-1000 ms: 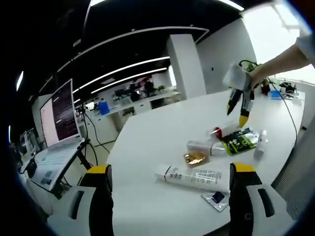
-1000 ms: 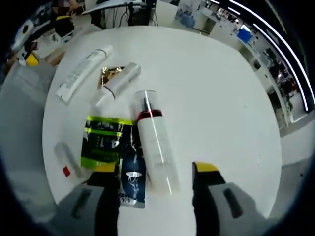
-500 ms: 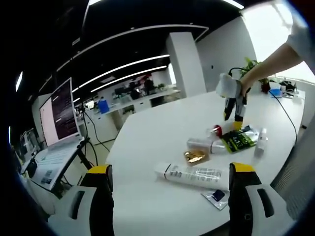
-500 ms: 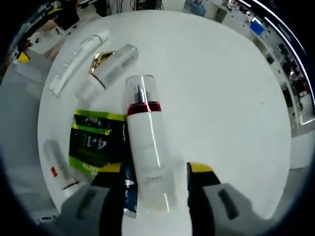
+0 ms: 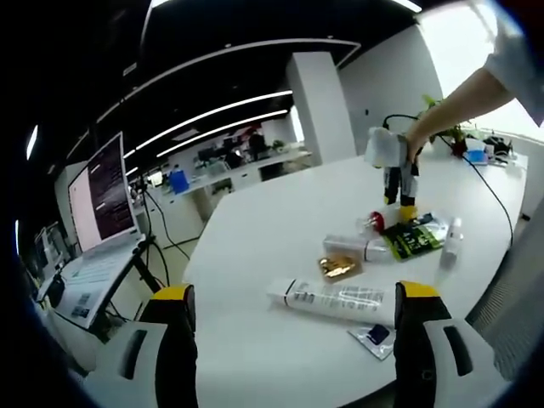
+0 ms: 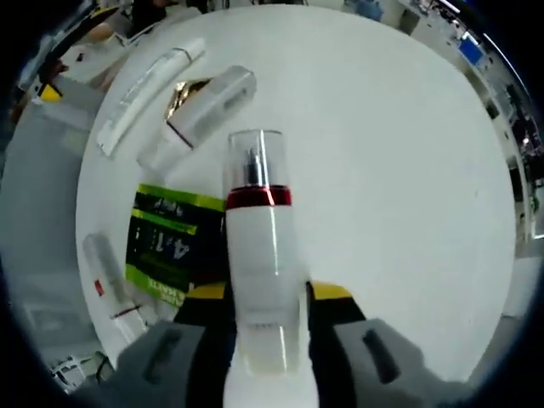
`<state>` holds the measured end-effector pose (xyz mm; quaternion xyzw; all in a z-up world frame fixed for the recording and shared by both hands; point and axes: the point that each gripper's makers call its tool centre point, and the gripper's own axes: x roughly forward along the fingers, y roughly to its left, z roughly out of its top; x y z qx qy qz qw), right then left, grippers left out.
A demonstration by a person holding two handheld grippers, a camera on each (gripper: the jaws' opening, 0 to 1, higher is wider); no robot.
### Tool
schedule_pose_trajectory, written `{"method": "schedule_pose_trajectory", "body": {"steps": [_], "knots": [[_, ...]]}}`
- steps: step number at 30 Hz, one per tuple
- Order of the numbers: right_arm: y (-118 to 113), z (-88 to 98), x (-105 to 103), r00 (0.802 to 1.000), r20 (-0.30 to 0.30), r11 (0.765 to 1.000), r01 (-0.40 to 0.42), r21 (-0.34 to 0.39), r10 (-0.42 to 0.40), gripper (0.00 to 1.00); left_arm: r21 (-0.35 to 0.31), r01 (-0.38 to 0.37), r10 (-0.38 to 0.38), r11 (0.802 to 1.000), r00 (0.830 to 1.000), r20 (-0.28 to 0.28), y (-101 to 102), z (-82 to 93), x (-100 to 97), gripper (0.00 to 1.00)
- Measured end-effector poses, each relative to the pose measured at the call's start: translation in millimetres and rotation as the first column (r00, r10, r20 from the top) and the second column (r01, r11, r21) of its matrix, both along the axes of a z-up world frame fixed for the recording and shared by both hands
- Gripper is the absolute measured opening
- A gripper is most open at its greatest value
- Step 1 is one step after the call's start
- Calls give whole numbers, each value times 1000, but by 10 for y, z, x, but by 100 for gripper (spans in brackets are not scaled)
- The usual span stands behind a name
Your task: Arrange the skincare products in the storage area until every visible bottle or jar stands upright without overlapping.
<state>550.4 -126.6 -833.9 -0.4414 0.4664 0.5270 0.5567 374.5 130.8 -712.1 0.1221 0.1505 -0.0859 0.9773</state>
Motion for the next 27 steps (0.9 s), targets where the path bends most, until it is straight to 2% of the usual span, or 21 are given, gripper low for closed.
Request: {"method": "schedule_pose_trajectory", "body": {"steps": [3,10,16,19,22,24,27], "knots": [[1,-1,-12,1000,-1,1000,-11,-3,11,30,8,4,-4,1000,1000,-8,-6,-14,-3,95],[-12,1,-12,1000,3,1000,-12,-11,12,29,19,3,-3,1000,1000,-12,-10,-21,-2,97],[-22,4,-42,999,-2,999,37,-12,-37,28,41,17,-16,999,999,-33,-27,-53,-11,97],[-27,16,-97,988,-49,989,149,17,-148,28,45,22,-20,999,999,-33,-33,-51,-13,97],[-47,26,-155,974,-95,977,211,37,-206,27,41,41,-41,998,999,-2,-74,12,-12,97],[-79,34,-188,952,-122,957,287,42,-281,27,35,41,-41,999,999,-21,-65,-16,-15,97],[-110,47,-220,930,-150,934,350,76,-336,27,13,48,-48,999,998,-30,-60,-6,-18,97]]}}
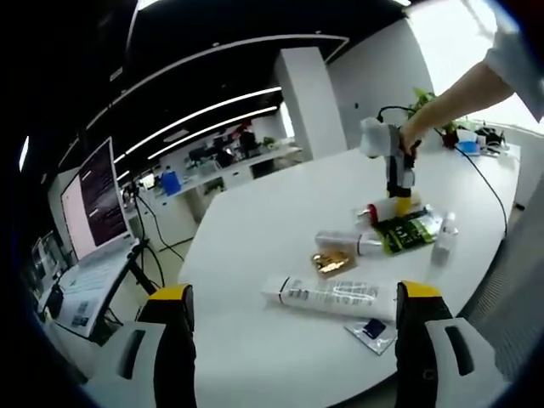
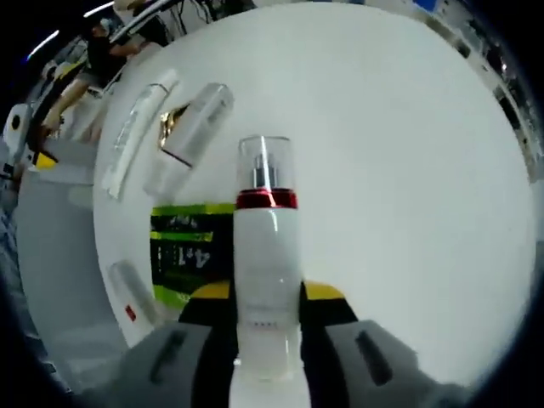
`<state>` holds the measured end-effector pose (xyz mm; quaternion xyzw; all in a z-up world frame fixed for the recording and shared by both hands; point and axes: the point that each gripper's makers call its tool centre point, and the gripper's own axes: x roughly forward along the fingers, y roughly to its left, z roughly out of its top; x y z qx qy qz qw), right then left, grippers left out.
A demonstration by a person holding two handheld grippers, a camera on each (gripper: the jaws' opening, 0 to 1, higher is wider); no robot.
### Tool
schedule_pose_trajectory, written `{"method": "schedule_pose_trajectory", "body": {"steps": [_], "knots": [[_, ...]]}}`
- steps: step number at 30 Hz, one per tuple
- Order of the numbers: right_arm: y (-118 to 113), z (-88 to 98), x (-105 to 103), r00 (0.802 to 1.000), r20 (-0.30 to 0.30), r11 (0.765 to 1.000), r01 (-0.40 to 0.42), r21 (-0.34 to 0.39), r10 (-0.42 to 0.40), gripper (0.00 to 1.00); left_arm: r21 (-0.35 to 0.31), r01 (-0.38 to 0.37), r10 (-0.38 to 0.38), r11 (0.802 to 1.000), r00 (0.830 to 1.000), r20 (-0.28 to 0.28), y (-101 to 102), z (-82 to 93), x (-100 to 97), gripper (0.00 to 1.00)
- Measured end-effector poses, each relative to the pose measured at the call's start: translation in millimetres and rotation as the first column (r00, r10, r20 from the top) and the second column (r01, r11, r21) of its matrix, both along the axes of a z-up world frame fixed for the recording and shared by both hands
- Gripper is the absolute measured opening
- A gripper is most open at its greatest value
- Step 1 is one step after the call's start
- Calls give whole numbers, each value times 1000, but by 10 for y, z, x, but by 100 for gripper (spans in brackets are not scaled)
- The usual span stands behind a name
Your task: Arrange the skincare products in the storage area until every visible bottle or jar stands upright without overlapping.
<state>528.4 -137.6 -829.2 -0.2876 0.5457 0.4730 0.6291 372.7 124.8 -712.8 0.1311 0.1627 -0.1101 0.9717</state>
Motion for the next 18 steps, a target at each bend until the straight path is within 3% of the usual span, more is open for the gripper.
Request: {"method": "schedule_pose_trajectory", "body": {"steps": [9,14,18], "knots": [[-68,50,-135,994,-8,988,112,110,-111,27,-62,20,-21,998,1000,-15,9,125,32,94],[-64,85,-190,987,-13,975,160,155,-159,27,-146,52,-53,988,999,-1,-127,287,134,90],[-65,89,-250,979,-53,962,205,181,-199,26,-153,112,-114,982,994,-4,-293,335,193,88]]}}
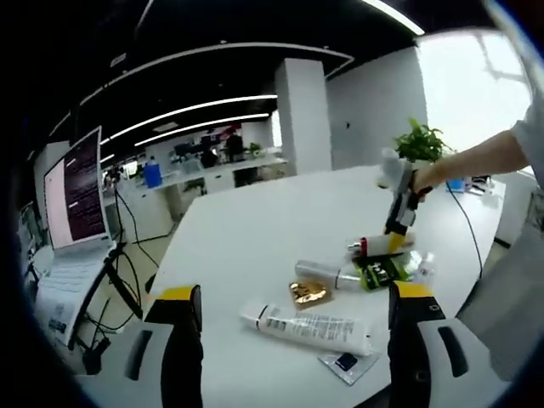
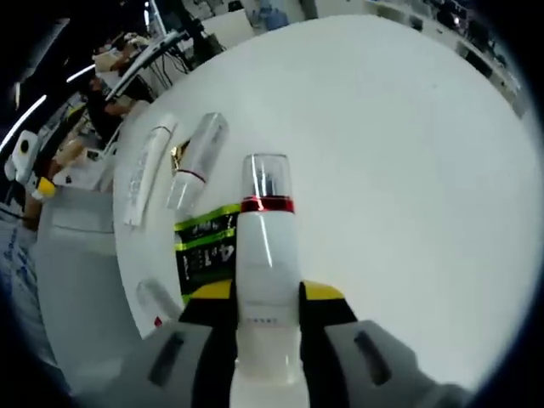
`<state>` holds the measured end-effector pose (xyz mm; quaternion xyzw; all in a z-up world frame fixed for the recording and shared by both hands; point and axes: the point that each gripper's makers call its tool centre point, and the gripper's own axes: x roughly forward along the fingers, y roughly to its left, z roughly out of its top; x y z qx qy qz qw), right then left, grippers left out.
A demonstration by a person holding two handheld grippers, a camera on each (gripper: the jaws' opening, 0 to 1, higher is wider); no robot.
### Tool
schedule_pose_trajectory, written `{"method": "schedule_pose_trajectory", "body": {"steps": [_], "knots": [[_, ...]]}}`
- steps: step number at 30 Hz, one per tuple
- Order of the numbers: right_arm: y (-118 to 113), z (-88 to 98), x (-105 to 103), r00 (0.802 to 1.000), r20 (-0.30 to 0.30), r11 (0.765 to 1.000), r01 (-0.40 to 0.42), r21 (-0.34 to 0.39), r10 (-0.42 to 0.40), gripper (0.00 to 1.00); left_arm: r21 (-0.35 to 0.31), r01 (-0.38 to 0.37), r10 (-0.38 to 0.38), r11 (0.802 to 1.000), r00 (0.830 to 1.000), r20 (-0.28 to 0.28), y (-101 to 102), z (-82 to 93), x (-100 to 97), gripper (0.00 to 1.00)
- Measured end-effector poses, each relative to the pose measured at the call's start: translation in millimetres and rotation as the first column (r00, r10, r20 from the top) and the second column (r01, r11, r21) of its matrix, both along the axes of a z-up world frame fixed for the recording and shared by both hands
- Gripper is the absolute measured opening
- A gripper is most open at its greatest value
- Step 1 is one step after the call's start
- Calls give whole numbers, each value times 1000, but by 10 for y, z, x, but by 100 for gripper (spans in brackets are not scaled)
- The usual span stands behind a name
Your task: Arrange the skincare products in the storage area until every visible bottle or jar stands upright without overlapping.
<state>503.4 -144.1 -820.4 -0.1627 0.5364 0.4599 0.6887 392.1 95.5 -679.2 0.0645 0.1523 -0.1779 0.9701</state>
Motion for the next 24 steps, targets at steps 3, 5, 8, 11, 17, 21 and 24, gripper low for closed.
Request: {"method": "schedule_pose_trajectory", "body": {"steps": [3,5,8,11,17,21,24], "knots": [[-8,1,-31,997,-40,997,72,32,-71,26,15,39,-39,999,999,-4,-104,20,39,88],[-11,7,-29,991,-68,991,123,61,-119,26,0,78,-78,997,997,-18,-201,38,64,87],[-30,10,8,976,-118,975,196,107,-183,26,-34,115,-116,993,993,-21,-326,86,109,87],[-59,2,67,959,-156,952,260,160,-236,26,-66,142,-144,988,989,-23,-430,125,158,87],[-47,70,17,923,-226,892,366,267,-311,26,-86,201,-207,976,977,-60,-613,52,226,86],[-43,84,-6,879,-299,821,461,336,-371,26,-113,244,-255,963,962,-100,-756,-32,242,84],[-56,99,7,842,-354,762,526,378,-406,26,-156,267,-286,951,951,-116,-858,-55,264,83]]}}
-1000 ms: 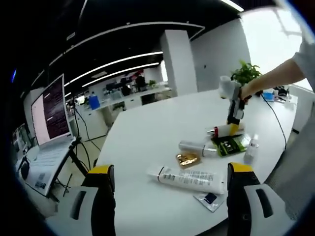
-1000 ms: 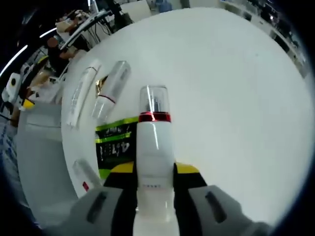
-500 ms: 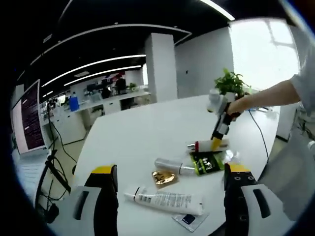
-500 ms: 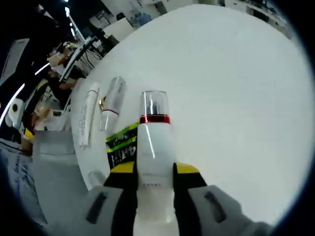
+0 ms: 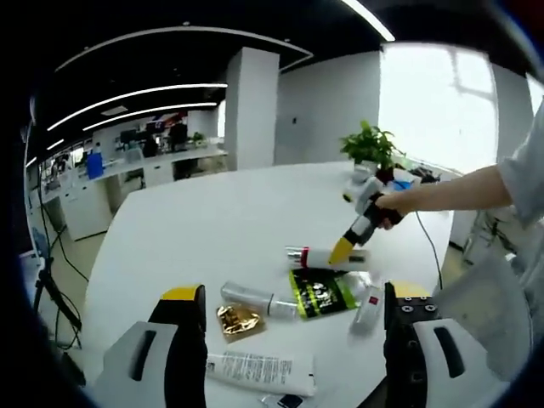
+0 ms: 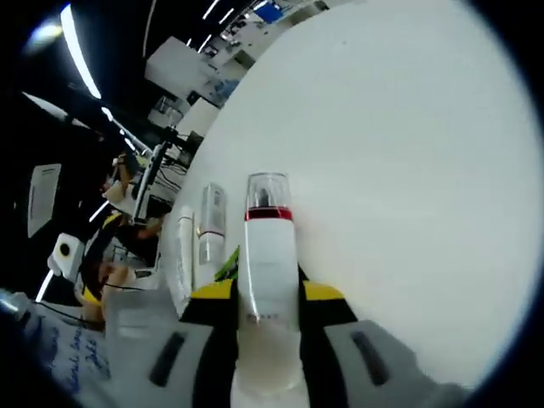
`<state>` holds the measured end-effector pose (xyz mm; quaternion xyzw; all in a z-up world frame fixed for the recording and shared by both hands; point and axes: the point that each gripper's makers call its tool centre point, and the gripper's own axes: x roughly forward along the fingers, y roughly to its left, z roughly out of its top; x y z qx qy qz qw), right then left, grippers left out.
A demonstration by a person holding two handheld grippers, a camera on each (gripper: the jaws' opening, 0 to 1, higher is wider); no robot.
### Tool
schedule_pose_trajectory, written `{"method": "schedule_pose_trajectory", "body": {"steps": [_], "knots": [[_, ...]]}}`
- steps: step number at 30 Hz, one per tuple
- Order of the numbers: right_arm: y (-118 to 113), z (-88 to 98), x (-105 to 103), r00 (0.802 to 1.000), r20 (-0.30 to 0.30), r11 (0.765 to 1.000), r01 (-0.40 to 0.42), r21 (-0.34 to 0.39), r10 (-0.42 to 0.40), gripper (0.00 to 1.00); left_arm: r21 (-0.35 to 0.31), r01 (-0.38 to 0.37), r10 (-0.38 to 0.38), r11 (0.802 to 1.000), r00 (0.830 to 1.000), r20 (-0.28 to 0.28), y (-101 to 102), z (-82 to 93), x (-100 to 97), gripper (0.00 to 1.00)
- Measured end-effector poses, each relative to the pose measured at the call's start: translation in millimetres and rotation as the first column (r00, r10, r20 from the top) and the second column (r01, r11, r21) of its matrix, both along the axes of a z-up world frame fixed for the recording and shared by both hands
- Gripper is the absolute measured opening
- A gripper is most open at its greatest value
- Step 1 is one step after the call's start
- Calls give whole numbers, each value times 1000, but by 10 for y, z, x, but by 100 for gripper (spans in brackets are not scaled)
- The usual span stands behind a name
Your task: Arrange the skincare products in the storage area until every visible bottle or jar stands upright without overlapping.
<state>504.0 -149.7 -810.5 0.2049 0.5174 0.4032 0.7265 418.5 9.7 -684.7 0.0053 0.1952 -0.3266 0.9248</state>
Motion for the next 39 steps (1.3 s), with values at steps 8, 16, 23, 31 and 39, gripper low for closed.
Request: {"method": "schedule_pose_trajectory", "body": {"steps": [8,16,23,31,39], "knots": [[53,177,-49,993,-11,975,121,186,-121,26,-163,31,-47,986,995,-93,-253,-9,110,77],[191,339,-238,991,4,954,129,272,-135,26,-262,63,-100,963,987,-129,-443,-6,215,65],[321,536,-358,989,40,937,120,327,-141,26,-393,10,-101,919,972,-211,-507,-52,438,54],[413,730,-442,987,56,909,116,399,-150,26,-463,-45,-123,885,938,-325,-622,-231,571,49],[524,819,-534,987,58,891,109,440,-150,27,-532,-83,-165,843,901,-401,-860,-261,611,48]]}}
